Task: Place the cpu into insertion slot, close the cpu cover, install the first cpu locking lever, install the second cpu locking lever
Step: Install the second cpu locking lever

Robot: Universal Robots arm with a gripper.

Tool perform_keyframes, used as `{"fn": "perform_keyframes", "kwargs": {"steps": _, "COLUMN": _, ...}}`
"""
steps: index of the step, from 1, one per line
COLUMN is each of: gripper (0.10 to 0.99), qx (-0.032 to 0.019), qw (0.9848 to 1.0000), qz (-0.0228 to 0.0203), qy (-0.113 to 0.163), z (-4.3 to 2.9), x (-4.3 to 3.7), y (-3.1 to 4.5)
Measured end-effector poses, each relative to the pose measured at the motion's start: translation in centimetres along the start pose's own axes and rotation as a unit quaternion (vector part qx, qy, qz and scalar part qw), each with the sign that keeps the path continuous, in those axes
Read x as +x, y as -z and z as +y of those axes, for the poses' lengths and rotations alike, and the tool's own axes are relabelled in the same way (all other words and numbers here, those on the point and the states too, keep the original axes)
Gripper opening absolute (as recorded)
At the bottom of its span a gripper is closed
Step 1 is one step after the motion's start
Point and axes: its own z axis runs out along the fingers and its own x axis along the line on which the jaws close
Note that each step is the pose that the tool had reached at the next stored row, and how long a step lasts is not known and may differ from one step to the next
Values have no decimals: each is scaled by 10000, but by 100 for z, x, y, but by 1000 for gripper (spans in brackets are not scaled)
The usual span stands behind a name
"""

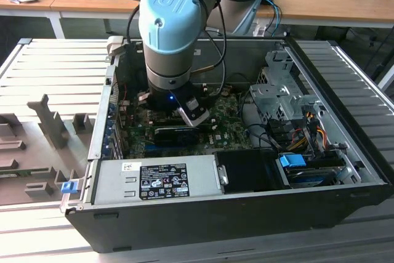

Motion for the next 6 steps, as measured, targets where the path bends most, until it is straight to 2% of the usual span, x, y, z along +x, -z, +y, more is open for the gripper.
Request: {"fn": "perform_keyframes", "kwargs": {"steps": 6, "gripper": 106, "qx": 14, "qw": 10000, "qz": 6, "qy": -2, "z": 43, "x": -4, "y": 111}}
